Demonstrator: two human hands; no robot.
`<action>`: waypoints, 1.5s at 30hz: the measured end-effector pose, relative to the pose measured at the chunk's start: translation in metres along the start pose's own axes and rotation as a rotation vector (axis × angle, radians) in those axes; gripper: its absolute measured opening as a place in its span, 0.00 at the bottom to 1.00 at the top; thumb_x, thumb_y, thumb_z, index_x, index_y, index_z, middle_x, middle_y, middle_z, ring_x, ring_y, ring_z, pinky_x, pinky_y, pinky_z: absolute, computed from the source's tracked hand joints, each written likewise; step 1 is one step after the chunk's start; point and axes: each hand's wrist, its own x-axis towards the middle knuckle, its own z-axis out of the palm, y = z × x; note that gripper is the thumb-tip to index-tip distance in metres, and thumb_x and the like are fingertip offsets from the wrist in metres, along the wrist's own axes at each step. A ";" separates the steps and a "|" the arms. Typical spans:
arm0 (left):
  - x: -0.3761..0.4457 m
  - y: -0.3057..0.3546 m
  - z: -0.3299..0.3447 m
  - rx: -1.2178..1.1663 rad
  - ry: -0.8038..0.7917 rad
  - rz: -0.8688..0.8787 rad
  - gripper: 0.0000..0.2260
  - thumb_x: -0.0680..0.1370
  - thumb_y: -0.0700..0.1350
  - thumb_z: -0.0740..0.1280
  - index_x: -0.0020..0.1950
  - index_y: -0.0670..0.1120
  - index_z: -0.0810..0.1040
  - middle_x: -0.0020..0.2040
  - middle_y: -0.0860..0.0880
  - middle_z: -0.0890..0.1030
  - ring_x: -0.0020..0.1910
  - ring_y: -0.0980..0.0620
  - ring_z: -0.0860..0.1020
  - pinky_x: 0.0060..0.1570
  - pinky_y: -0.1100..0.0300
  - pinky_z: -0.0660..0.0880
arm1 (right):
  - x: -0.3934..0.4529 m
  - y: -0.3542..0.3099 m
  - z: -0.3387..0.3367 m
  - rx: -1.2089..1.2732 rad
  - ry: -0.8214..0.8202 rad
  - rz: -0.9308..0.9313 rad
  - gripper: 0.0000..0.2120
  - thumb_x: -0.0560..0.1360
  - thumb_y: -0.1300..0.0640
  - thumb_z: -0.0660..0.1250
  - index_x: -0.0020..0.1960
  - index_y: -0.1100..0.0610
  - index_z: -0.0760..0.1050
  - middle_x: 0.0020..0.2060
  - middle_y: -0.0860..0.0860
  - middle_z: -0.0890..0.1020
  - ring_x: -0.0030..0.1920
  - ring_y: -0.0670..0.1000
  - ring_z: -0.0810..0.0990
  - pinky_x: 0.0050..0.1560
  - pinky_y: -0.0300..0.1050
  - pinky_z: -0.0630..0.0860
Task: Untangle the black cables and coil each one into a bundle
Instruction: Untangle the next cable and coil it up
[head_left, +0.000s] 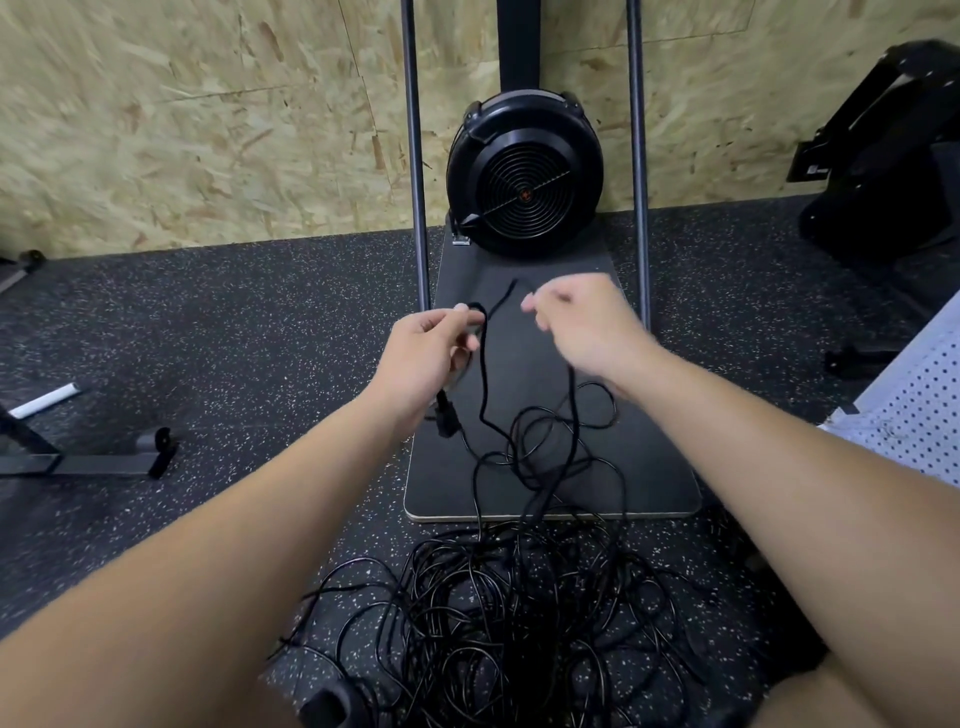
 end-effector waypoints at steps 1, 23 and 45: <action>0.000 -0.001 -0.003 0.019 0.013 -0.009 0.15 0.89 0.51 0.65 0.59 0.43 0.88 0.40 0.49 0.79 0.32 0.54 0.69 0.29 0.63 0.61 | 0.006 0.002 -0.005 -0.004 0.075 -0.019 0.19 0.84 0.59 0.61 0.37 0.54 0.82 0.53 0.48 0.90 0.30 0.51 0.79 0.31 0.42 0.73; 0.002 -0.007 -0.020 0.158 -0.335 -0.099 0.16 0.88 0.50 0.65 0.51 0.43 0.87 0.36 0.49 0.69 0.33 0.51 0.58 0.35 0.52 0.53 | 0.037 0.047 0.001 -0.016 -0.178 -0.112 0.13 0.83 0.60 0.72 0.66 0.50 0.86 0.56 0.42 0.89 0.57 0.40 0.86 0.59 0.38 0.82; -0.054 0.016 0.021 0.079 -0.432 -0.054 0.17 0.91 0.48 0.59 0.58 0.41 0.85 0.45 0.47 0.85 0.35 0.51 0.72 0.31 0.61 0.65 | 0.009 -0.034 0.016 1.119 -0.109 0.353 0.15 0.85 0.51 0.72 0.47 0.60 0.74 0.32 0.47 0.67 0.29 0.44 0.63 0.25 0.35 0.56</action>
